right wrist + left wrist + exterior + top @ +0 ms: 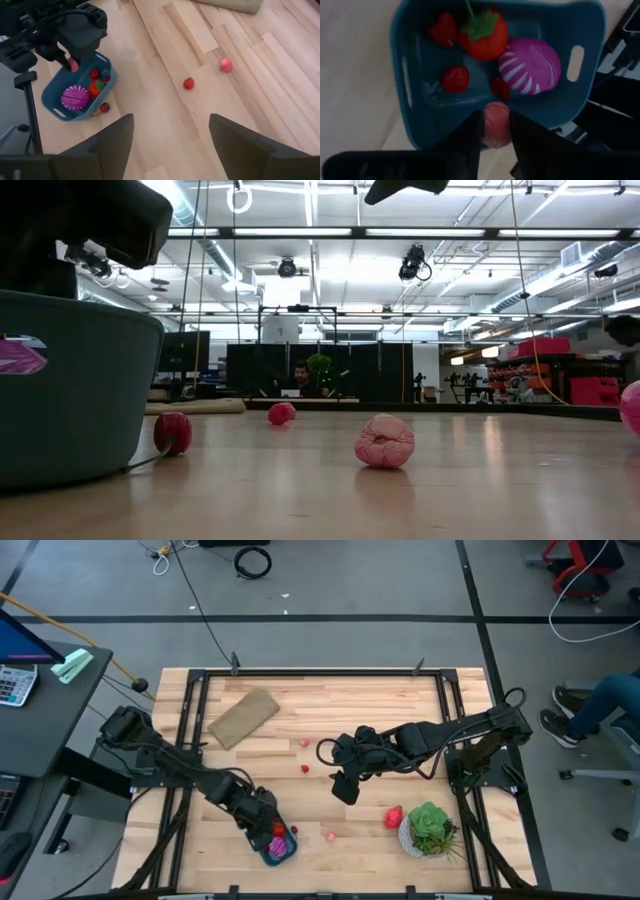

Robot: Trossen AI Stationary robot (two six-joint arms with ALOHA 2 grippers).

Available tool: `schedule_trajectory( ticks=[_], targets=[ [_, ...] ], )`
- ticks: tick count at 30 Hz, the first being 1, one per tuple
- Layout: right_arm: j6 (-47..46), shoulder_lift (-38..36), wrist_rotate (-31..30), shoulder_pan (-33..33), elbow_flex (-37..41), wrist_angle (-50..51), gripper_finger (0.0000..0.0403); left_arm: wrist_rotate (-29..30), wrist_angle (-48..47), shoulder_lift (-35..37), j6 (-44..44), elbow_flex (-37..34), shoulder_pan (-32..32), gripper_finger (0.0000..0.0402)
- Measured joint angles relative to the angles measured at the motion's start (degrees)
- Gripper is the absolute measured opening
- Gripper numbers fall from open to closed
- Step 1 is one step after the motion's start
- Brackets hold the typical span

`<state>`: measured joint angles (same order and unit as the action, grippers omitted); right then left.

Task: Pick and placing Produce into tupperware
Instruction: Put the pink peach into the blue bin, then put the red raspberry into the blue bin

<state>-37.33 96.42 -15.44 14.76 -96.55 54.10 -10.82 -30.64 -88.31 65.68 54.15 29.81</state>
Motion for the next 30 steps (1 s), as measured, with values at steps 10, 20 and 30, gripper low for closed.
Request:
schedule_trajectory(
  ticks=[10,20,30],
  targets=[
    [-0.6,0.0,0.0,0.0,0.0,-0.8,0.0269,2.3,-0.3,0.0,-0.4,0.8,-4.6,0.0194],
    [-0.7,0.0,0.0,0.0,0.0,-1.5,0.0269,5.4,0.1,0.1,-15.5,9.2,-16.8,0.0198],
    [-0.7,0.0,-1.7,0.0,0.0,-1.8,0.0269,6.8,0.1,-2.8,-26.1,9.1,-27.8,0.0191]
  ],
)
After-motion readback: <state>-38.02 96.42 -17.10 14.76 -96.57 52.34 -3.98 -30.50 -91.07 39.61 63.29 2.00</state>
